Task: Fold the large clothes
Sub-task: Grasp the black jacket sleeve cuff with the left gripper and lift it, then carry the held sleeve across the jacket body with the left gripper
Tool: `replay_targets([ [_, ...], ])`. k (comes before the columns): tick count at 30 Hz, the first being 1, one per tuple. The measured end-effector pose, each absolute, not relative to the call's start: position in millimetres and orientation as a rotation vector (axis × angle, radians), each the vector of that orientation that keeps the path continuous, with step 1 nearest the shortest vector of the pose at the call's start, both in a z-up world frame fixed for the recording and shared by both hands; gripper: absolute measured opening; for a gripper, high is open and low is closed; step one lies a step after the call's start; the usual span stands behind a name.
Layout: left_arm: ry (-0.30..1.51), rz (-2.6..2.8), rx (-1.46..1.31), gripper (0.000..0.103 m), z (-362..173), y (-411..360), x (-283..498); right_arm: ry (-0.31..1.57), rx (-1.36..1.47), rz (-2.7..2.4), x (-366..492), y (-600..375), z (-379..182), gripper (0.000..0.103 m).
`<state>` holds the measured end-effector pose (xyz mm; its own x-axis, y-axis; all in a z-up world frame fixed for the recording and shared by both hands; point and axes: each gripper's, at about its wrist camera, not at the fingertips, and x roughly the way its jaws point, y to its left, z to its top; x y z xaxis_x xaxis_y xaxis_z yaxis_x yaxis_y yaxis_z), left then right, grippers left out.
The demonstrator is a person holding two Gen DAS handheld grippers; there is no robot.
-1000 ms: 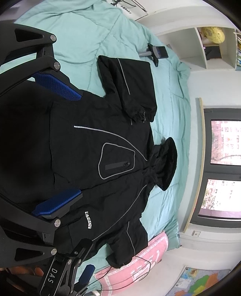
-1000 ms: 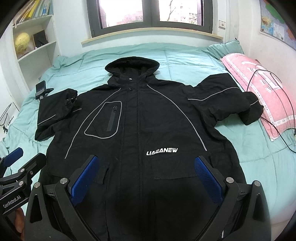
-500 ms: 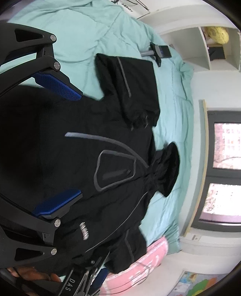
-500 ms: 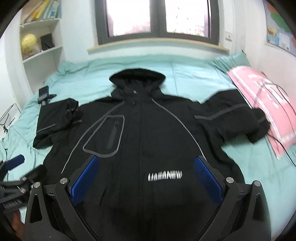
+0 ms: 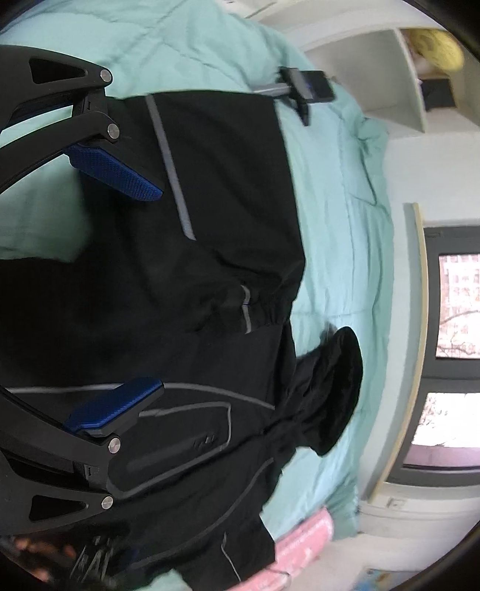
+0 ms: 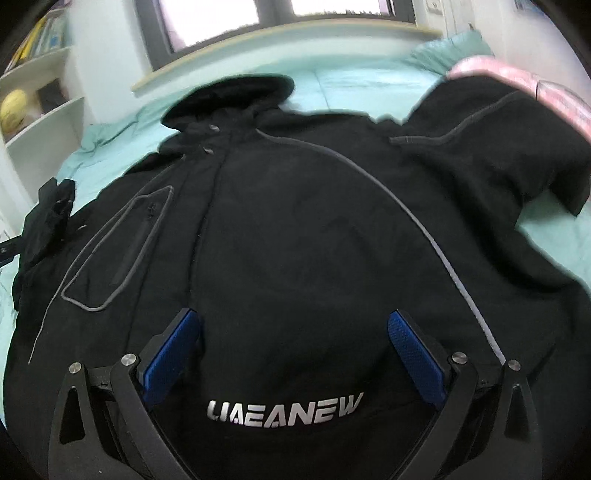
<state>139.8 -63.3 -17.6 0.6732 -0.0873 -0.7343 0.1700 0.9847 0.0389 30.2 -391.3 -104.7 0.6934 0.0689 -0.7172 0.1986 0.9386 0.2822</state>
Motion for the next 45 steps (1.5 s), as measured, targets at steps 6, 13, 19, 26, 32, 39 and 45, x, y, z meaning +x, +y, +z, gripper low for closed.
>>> replay_targets([
  [6, 0.846, 0.008, 0.210, 0.086, -51.8, -78.7, 184.1, 0.799, 0.342, -0.072, 31.4, -388.2, -106.3, 0.103],
  [13, 0.772, -0.017, 0.056, 0.026, -25.2, -34.7, 178.2, 0.809, 0.338, -0.070, 30.9, -385.8, -108.1, 0.103],
  [19, 0.650, -0.031, -0.080, 0.026, 43.0, 41.1, 142.2, 0.818, 0.330, -0.074, 33.0, -383.5, -108.2, 0.103],
  [26, 0.605, 0.173, -0.162, 0.032, 64.0, 176.0, 116.6, 0.828, 0.321, -0.080, 37.3, -382.0, -109.1, 0.103],
  [32, 0.711, 0.442, -0.159, 0.040, -4.2, 244.2, 120.9, 0.834, 0.306, -0.093, 38.9, -380.6, -109.7, 0.103],
  [39, 0.649, 0.206, -0.846, 0.043, -75.4, 323.7, 84.5, 0.847, 0.284, -0.106, 39.1, -377.7, -110.5, 0.103],
  [45, 0.601, 0.182, -0.906, 0.053, -75.5, 321.9, 73.8, 0.851, 0.278, -0.111, 39.8, -376.7, -110.6, 0.103],
])
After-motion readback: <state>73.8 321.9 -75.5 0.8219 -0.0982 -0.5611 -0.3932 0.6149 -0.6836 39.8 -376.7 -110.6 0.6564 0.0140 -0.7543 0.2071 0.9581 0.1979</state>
